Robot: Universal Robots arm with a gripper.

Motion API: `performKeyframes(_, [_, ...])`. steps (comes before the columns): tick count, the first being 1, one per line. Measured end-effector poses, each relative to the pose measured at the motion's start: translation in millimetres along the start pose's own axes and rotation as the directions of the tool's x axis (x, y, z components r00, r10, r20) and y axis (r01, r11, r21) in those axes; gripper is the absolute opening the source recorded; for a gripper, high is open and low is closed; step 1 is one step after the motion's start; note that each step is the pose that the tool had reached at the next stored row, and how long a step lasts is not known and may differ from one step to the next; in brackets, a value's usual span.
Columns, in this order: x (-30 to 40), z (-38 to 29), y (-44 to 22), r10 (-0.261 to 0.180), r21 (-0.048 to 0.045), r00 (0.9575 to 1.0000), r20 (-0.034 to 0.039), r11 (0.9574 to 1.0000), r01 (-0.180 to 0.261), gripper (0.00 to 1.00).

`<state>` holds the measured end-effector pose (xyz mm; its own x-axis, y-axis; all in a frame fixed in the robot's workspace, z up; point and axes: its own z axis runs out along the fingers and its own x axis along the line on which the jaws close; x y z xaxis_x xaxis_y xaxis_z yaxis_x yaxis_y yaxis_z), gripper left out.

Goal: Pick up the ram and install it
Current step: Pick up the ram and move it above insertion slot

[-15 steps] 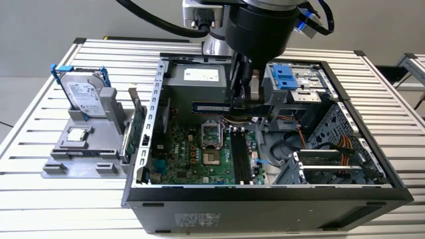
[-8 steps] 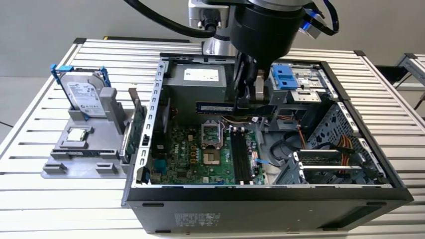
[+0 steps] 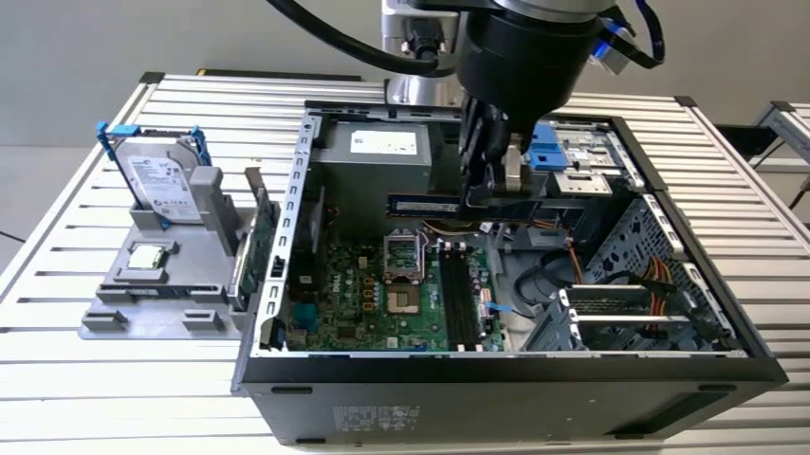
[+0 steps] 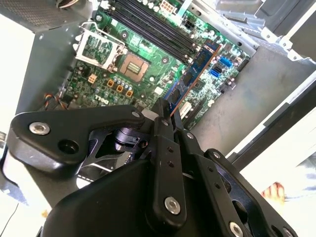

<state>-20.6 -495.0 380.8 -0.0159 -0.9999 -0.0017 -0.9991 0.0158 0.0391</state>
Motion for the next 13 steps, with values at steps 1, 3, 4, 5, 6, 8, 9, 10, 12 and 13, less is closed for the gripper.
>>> performKeyframes(1, [0.0, 0.0, -0.6, 0.0, -0.0001, 1.0, 0.0, 1.0, 0.0, 0.0])
performKeyframes(3, [0.0, -0.1, -2.1, 0.0, -0.0002, 1.0, 0.0, 1.0, 0.0, 0.0])
performKeyframes(4, [0.0, -0.1, -3.0, 0.0, -0.0002, 1.0, 0.0, 1.0, 0.0, 0.0])
performKeyframes(5, [-0.1, -0.2, -3.8, 0.0, -0.0003, 1.0, -0.0001, 1.0, 0.0, 0.0])
performKeyframes(6, [-0.1, -0.2, -4.2, 0.0, -0.0003, 1.0, 0.0, 1.0, 0.0, 0.0])
performKeyframes(8, [-0.1, -0.2, -4.5, 0.0, -0.0003, 1.0, 0.0, 1.0, 0.0, 0.0])
performKeyframes(9, [-0.1, -0.2, -4.7, 0.0, -0.0003, 1.0, 0.0, 1.0, 0.0, 0.0])
performKeyframes(10, [-0.1, -0.2, -4.7, 0.0, -0.0003, 1.0, 0.0, 1.0, 0.0, 0.0])
performKeyframes(12, [-0.1, -0.2, -4.7, 0.0, -0.0003, 1.0, 0.0, 1.0, 0.0, 0.0])
performKeyframes(13, [-0.1, -0.2, -4.7, 0.0, -0.0003, 1.0, 0.0, 1.0, 0.0, 0.0])
